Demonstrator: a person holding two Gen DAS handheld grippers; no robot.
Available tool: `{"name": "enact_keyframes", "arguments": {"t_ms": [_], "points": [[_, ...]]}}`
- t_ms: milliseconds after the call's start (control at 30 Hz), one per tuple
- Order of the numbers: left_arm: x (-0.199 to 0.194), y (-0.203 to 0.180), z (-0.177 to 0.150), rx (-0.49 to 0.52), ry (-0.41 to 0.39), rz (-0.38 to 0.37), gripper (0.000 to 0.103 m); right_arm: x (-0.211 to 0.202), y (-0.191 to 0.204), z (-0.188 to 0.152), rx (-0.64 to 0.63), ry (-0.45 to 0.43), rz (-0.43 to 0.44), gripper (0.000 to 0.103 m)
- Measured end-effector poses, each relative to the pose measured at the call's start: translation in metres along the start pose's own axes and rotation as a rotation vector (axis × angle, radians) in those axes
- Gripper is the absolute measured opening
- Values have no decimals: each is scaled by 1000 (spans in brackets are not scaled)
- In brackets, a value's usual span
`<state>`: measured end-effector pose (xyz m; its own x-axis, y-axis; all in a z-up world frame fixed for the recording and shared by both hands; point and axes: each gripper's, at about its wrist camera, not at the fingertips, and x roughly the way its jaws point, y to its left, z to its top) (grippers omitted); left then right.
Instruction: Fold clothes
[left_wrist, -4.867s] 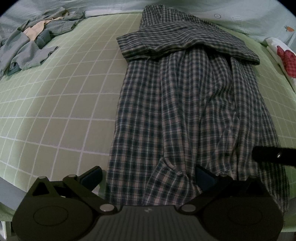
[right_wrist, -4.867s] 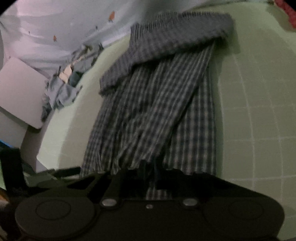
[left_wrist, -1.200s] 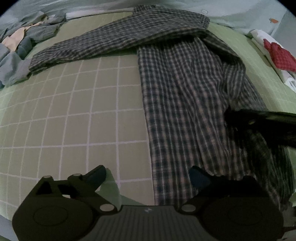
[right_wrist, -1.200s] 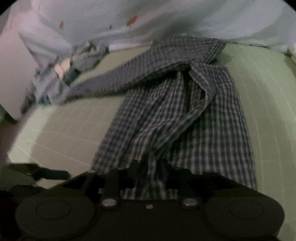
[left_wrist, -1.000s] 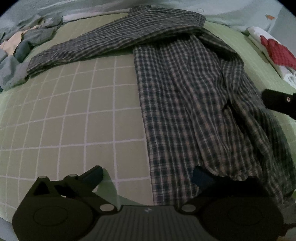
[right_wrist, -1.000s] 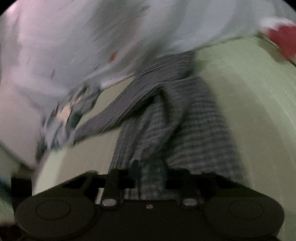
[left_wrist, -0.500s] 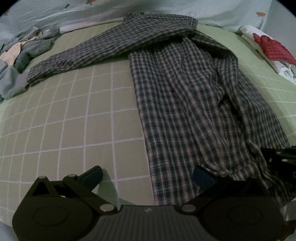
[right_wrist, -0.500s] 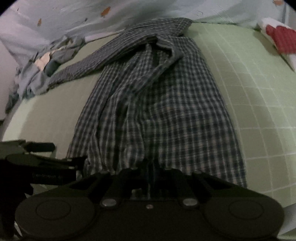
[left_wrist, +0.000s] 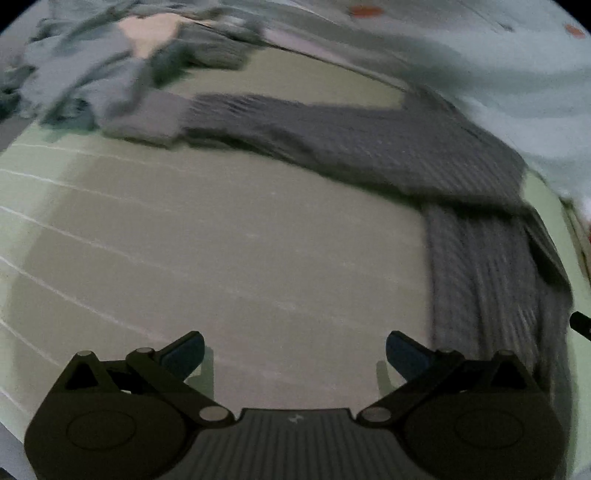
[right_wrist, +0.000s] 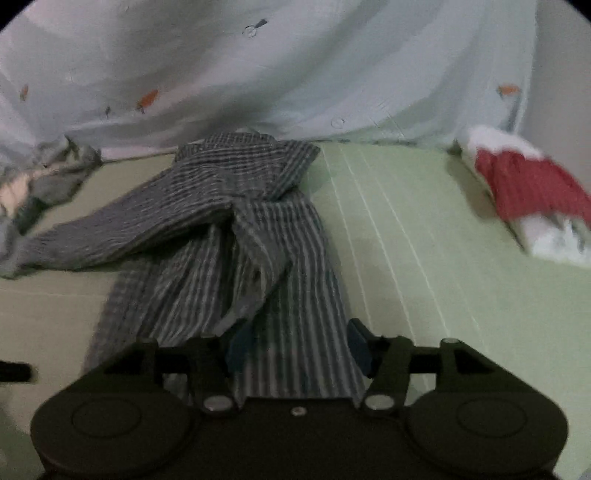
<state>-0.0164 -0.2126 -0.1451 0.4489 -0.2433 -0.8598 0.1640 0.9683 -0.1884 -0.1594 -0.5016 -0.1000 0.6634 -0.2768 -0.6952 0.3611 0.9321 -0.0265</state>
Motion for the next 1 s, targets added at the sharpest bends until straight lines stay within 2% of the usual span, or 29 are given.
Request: {"name": "enact_keyframes", "arguments": {"t_ms": [100,167,300,433,533,600,633,667,767,867,967,1000], "points": [[4,20,16,-25,-13,18,103,28,17,17,-79,-22,-60,92],[9,30,26,-31,-15,20,103,47,29,28,-123,-32,-119,97],[19,46,46,-2,-22,14,103,78,47,44,-163,-14,-199,101],[35,52,61,63,-10,-1,103,99,66,48,-245,-3,-290,98],[40,51,69,132,-17,-13,103,103,79,49,-296,-15,-306,73],[43,50,74,160,-19,-27,103,104,88,53,-310,-16,-292,31],[45,50,76,169,-21,-35,103,104,92,56,-305,-19,-279,21],[46,49,78,176,-23,-41,103,102,97,58,-282,-31,-264,5],[50,49,85,191,-24,-59,103,100,105,68,-181,-57,-230,5],[51,52,88,189,-28,-76,103,110,101,76,-24,-2,-156,5],[52,56,92,166,-33,-100,103,119,93,76,75,62,-95,11],[51,58,94,147,-33,-111,103,115,89,76,98,60,-73,15]]}}
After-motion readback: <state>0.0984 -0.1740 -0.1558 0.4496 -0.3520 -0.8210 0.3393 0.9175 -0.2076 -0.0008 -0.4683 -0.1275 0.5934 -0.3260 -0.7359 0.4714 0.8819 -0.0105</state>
